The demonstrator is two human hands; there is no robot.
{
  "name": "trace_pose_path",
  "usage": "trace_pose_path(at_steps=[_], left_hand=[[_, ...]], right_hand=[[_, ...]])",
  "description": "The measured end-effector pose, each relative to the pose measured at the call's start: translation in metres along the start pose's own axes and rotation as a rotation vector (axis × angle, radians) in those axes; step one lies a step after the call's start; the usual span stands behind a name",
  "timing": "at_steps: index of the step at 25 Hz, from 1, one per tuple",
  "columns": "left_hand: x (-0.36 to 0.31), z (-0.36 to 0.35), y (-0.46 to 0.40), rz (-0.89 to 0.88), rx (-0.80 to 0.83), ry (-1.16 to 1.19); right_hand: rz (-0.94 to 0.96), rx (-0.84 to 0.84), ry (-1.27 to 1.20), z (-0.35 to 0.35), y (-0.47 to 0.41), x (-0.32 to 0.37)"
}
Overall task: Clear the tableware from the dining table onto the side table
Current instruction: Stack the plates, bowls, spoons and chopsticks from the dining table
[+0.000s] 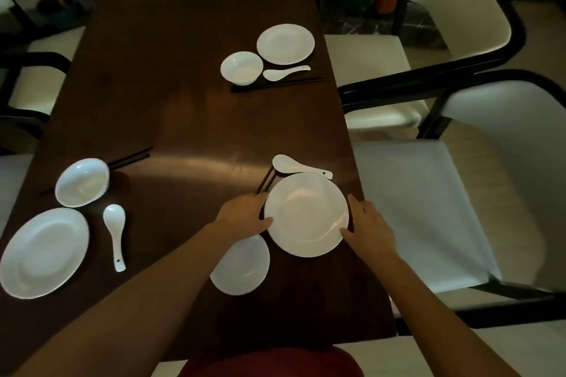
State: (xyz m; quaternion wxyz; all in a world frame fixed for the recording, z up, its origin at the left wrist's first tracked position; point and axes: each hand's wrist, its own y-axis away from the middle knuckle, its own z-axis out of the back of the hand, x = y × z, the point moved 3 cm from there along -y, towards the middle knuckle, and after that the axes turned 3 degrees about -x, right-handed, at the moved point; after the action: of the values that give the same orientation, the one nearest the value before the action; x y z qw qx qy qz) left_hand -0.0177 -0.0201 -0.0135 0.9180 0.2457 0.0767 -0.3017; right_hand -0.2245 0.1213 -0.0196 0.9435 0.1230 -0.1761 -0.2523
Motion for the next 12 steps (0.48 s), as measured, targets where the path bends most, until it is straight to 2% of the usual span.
trace_pose_path(at_steps=[4,6,9,12], left_hand=[[-0.006,-0.008,-0.009,0.203,0.008,0.206],[-0.008,-0.009,-0.011,0.310,-0.015,0.332],[-0.005,-0.001,-0.011,0.376,-0.084,0.486],[0.008,0.013,-0.005,0.478,-0.146,0.788]], right_hand=[[-0.046,0.051,-0.298,-0.014,-0.005,-0.001],[-0.134,0.062,-0.455,-0.018,-0.010,-0.004],[-0.221,0.072,-0.631,-0.012,-0.016,-0.004],[-0.214,0.054,-0.795,0.004,-0.026,0.008]])
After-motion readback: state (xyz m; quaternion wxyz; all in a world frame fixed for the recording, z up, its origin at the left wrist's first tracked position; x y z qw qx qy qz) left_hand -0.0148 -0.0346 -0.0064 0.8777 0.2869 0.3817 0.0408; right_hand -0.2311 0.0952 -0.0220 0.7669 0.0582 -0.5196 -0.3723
